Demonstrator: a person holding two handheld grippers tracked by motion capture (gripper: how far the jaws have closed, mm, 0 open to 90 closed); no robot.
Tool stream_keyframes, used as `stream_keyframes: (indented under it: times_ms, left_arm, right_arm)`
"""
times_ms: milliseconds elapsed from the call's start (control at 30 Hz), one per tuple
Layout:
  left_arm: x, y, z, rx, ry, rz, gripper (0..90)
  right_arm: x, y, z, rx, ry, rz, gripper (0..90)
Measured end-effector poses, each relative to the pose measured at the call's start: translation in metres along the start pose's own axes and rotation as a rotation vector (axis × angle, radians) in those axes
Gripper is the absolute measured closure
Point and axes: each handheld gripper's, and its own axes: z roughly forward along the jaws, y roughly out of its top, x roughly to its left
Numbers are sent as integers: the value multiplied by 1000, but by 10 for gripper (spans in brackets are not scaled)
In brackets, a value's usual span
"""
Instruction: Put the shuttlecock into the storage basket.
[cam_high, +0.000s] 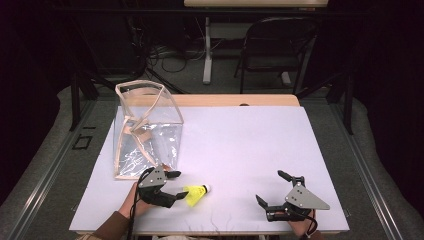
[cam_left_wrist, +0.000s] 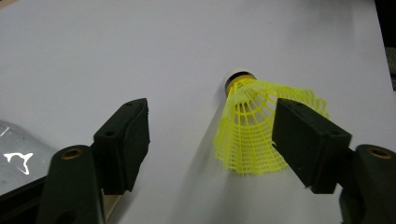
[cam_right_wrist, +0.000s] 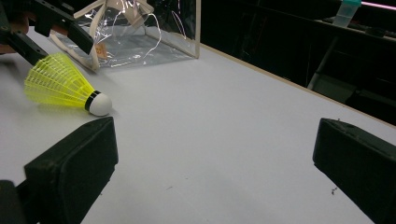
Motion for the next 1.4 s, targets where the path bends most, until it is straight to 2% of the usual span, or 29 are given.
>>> stream_keyframes:
  times_ms: [33,67,167,200,433,767,1200,1400]
  left_arm:
    - [0,0,1,4,-5,1,340]
    - [1,0,2,9,-6,0,340]
    - [2,1,5,17,-17,4,446]
    - [2,1,6,16,-27,3,446]
    - [3,2,11,29,-64,19,599]
    - [4,3,12,32,-94,43,728]
    - [3,4,11,20,-120,64,832]
    - [2,4,11,19,-136,86,879]
  right_arm:
    - [0,0,0,2,0,1,0]
    - [0,0,0,2,0,1,0]
    - [0,0,1,6,2,4,0]
    - [0,0,1,6,2,4,0]
    - [0,-1,2,13,4,4,0]
    - [0,-1,2,19,2,2,0]
    - [1,-1,2,27,2,-5,0]
    - [1,-1,2,28,1,-6,0]
